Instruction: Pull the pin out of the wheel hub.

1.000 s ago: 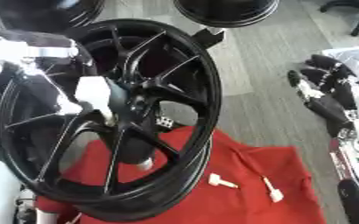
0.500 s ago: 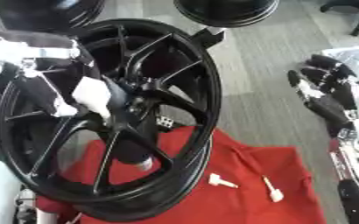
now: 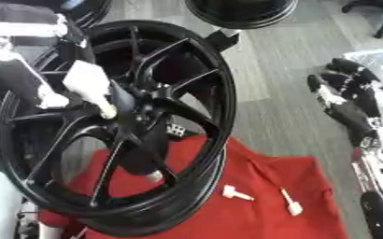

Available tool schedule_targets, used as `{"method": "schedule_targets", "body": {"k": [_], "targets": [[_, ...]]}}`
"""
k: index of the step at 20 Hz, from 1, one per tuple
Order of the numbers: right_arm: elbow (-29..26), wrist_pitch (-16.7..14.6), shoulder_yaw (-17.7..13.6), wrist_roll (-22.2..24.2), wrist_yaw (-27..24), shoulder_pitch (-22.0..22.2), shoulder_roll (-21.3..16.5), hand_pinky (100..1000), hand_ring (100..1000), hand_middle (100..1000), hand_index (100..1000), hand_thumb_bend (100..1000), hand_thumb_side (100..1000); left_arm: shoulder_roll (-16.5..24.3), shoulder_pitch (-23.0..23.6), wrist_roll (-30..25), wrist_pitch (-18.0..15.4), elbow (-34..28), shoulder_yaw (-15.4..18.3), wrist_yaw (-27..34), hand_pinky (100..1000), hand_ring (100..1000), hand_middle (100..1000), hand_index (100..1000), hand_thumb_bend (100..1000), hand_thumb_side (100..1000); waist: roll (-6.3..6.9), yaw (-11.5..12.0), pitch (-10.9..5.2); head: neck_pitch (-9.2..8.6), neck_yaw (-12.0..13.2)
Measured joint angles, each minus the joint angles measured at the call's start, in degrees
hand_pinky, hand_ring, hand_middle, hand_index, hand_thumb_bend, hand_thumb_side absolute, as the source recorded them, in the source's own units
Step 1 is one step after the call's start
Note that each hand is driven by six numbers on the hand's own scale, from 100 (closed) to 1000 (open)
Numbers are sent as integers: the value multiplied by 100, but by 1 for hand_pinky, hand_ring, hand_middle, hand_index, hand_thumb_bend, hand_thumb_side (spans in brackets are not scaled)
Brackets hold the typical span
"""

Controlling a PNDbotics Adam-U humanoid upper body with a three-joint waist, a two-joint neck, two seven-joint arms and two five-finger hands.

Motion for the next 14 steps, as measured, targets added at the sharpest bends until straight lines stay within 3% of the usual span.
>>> {"method": "schedule_targets", "body": {"k": [3,8,14], "targets": [[0,-1,-1,-2,0,0,0,897,740,712,745,475,203,215,222,42,42,-161,349,76,743,680,568,411,100,103,0,3,0,0,-1],[0,-15,-6,-18,0,-2,0,897,740,712,745,472,203,894,1104,392,386,-270,1207,287,745,678,567,417,100,113,-2,13,15,0,-45],[-3,-29,-38,-51,0,-2,0,896,740,713,745,469,204,1614,2277,1383,650,-134,2365,716,747,678,569,435,100,128,-52,37,58,0,-97]]}}
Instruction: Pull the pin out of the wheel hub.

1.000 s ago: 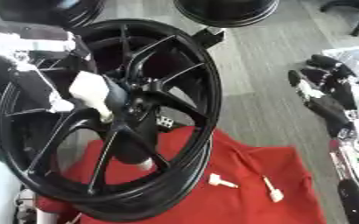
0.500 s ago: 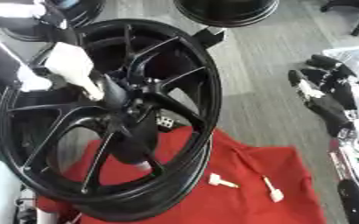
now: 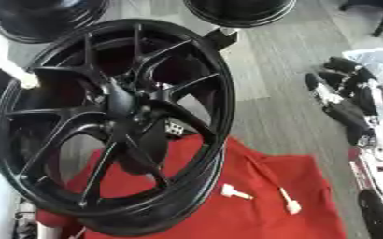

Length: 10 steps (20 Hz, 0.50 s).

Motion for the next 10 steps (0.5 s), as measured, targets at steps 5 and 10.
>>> {"method": "schedule_targets", "body": {"k": [5,10], "targets": [[-6,-2,-23,-28,0,0,1,896,741,713,745,470,203,298,713,690,55,357,604,304,756,693,590,492,100,115,-22,3,12,0,-3],[-8,-19,-51,-53,0,-1,5,896,741,713,745,472,203,345,1342,1158,71,921,1009,427,783,743,661,681,100,100,-55,9,43,0,-26]]}}
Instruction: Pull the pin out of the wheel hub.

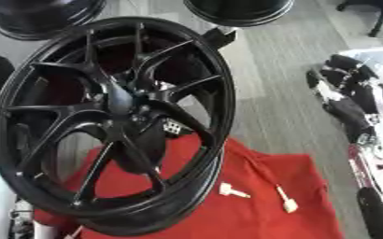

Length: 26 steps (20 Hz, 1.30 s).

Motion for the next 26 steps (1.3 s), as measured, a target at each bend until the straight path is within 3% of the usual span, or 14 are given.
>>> {"method": "schedule_targets", "body": {"k": [2,4,6,15,18,19,20,21,22,26], "targets": [[-1,0,-14,-1,0,0,3,896,741,713,745,472,204,0,182,116,-16,223,90,5,803,787,740,773,133,262,-14,-1,3,0,-7],[-1,2,-17,-4,0,0,5,896,741,713,745,471,204,-1,306,200,-62,446,174,-3,842,834,811,849,298,550,-18,-2,12,0,-23],[-1,5,-17,-7,0,0,8,896,741,713,745,472,205,-3,396,262,-133,629,239,-38,855,849,832,868,368,651,-22,-2,19,0,-29],[-1,10,-17,-11,9,0,47,897,741,714,746,469,206,-5,513,285,-338,887,354,-95,851,846,828,861,339,667,-31,-10,23,0,-33],[-1,11,-18,-12,9,0,47,897,741,714,746,469,206,-10,512,301,-342,882,361,-61,841,835,814,850,245,686,-30,-12,23,0,-37],[-1,11,-18,-12,9,0,47,897,741,714,746,468,206,-17,506,330,-343,865,378,-26,835,830,807,848,200,704,-30,-12,23,0,-43],[-1,11,-18,-13,9,0,47,897,741,714,746,467,206,-41,489,390,-356,823,408,45,825,820,798,841,208,793,-31,-11,23,0,-53],[-1,11,-19,-13,9,0,47,897,741,714,746,468,206,-84,462,487,-386,758,451,174,817,812,786,834,124,729,-32,-10,23,0,-60],[-1,11,-19,-14,9,0,47,897,741,714,746,468,206,-140,438,627,-431,685,499,343,804,797,768,822,100,741,-33,-9,23,0,-68],[-1,10,-19,-18,9,1,50,897,741,714,746,466,206,-532,361,1552,-723,302,683,1380,793,777,745,806,100,776,-55,-5,23,0,-76]]}}
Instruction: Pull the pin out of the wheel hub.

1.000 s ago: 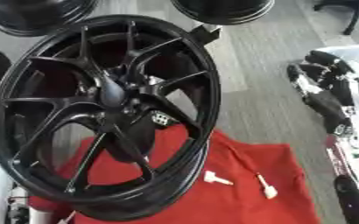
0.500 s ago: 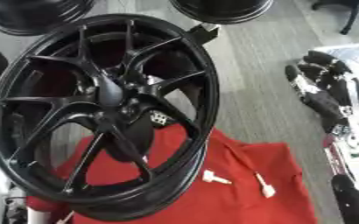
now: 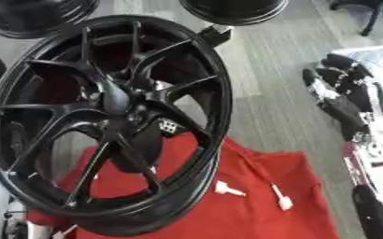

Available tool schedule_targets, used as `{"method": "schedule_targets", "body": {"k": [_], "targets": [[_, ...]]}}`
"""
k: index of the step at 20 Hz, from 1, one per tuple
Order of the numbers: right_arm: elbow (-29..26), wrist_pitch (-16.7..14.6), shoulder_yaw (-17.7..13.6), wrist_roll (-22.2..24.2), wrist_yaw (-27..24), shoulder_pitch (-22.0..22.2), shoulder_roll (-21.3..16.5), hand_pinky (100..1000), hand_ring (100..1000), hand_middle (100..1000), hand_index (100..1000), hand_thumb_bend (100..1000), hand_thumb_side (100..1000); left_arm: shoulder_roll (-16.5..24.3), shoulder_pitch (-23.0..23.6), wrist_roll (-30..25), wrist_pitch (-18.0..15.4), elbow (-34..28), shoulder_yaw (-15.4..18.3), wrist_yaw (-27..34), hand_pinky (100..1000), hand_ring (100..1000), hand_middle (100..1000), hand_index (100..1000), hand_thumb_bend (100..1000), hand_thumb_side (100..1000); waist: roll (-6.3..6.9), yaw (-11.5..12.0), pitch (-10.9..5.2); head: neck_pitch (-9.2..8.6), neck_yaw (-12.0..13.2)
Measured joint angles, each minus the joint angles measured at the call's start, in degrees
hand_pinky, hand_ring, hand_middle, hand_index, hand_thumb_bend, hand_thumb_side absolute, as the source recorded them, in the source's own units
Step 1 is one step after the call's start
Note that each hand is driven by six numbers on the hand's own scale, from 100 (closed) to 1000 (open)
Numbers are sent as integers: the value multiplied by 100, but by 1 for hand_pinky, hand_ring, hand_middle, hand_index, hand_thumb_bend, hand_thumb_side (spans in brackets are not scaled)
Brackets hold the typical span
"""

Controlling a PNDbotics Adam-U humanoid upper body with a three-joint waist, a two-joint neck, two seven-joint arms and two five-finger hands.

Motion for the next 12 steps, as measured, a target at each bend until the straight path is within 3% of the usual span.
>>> {"method": "schedule_targets", "body": {"k": [7,12], "targets": [[0,-8,-1,-19,-1,-5,51,897,742,715,746,465,205,-1049,154,1469,-525,-804,148,1492,790,755,737,810,105,832,-56,-3,1,0,-3],[0,-14,-2,-25,-9,-14,56,897,742,715,746,462,205,-1812,323,1923,-998,-1082,262,2072,794,787,766,850,154,832,-102,-4,6,0,1]]}}
